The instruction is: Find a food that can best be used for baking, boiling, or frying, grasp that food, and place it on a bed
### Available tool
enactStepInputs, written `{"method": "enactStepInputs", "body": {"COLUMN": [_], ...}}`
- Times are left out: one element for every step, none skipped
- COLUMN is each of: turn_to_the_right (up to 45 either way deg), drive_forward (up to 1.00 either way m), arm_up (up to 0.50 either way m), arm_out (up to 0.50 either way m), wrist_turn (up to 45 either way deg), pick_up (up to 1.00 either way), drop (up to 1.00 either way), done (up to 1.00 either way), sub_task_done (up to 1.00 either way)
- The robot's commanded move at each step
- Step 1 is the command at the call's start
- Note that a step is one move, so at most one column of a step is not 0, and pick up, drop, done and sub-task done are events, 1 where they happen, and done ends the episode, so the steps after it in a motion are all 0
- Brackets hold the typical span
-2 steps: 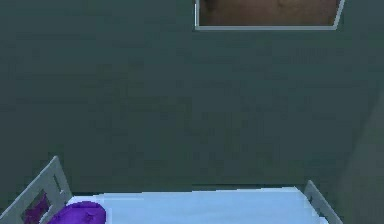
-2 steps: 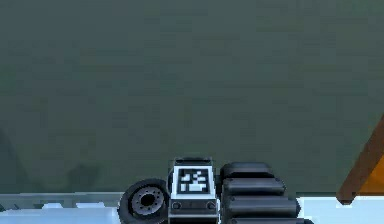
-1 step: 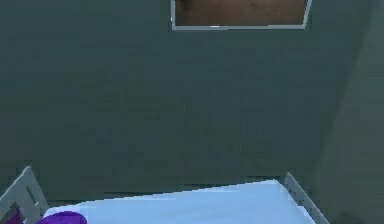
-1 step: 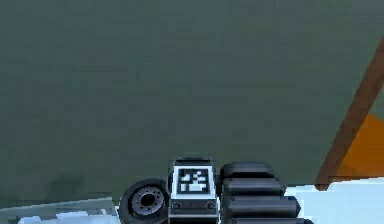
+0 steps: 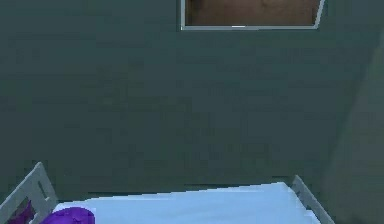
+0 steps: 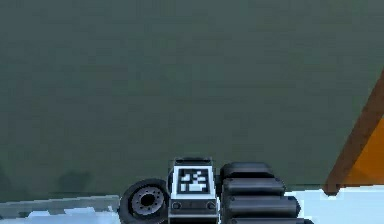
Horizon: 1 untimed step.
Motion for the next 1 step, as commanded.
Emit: {"method": "enactStepInputs", "body": {"turn_to_the_right": [-6.0], "drive_forward": [0.0], "arm_up": [0.0], "arm_out": [0.0], "wrist_turn": [0.0], "pick_up": [0.0], "drop": [0.0], "done": [0.0], "sub_task_done": [0.0]}}
